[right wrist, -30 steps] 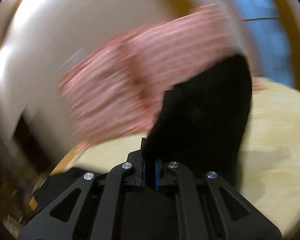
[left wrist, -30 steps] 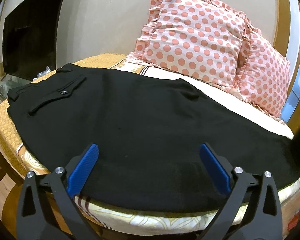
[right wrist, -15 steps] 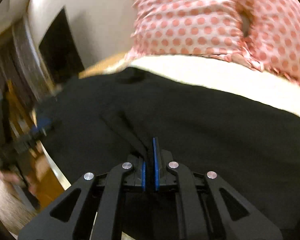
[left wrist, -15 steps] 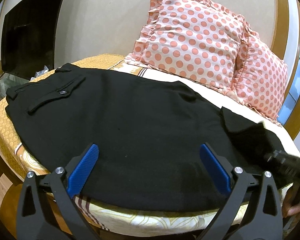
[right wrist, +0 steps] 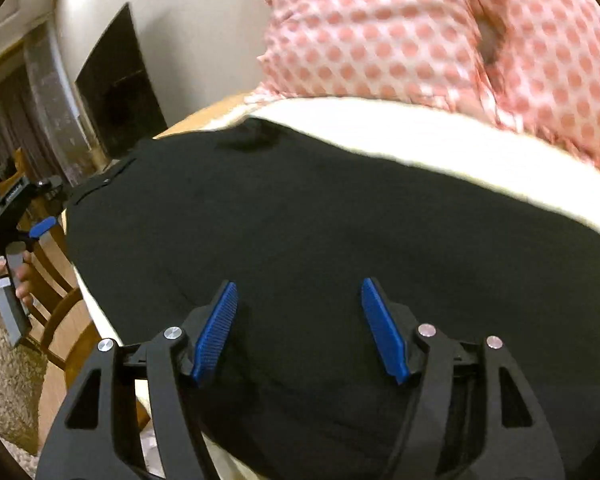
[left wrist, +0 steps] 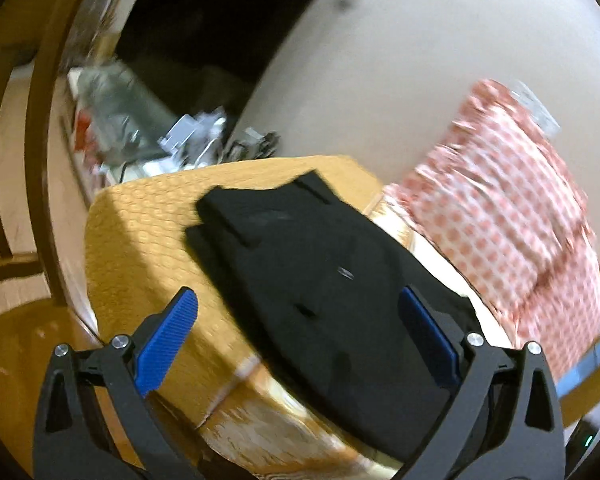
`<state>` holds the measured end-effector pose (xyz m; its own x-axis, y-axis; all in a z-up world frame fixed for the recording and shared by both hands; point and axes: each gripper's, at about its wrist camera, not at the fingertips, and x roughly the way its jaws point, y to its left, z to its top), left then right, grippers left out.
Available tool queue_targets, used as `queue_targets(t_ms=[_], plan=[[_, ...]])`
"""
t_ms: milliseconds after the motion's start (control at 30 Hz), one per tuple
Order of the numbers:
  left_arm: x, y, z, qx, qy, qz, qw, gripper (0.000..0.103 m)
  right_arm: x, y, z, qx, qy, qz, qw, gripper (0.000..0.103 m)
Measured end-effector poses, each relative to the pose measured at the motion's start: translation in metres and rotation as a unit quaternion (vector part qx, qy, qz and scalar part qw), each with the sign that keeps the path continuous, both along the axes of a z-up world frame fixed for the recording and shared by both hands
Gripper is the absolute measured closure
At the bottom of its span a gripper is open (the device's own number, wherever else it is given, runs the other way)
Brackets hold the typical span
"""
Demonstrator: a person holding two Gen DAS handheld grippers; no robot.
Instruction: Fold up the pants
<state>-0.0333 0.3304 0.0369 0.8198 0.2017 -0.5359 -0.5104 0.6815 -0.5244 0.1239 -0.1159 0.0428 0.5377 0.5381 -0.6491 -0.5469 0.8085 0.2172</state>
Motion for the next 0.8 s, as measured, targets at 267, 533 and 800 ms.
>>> queue_targets(t_ms=[267,533,800], plan=[[0.025,0.018,-0.009,-0.049,0.011,-0.022,0.9985,0.007,0.004,0.001,0.0,-0.001,-0.006,0.002,1.0,0.032],[0.023,-0.018,-0.019,-0.127,-0.037,-0.128,0.9829,0.007,-0.007,0.004,-0.002,0.0,-0.011,0.004,1.0,0.028],[0.036,0.003,-0.021,-0.146,-0.029,-0.07,0.9863,0.027,-0.01,-0.002,0.0,0.01,-0.013,-0.002,1.0,0.028]])
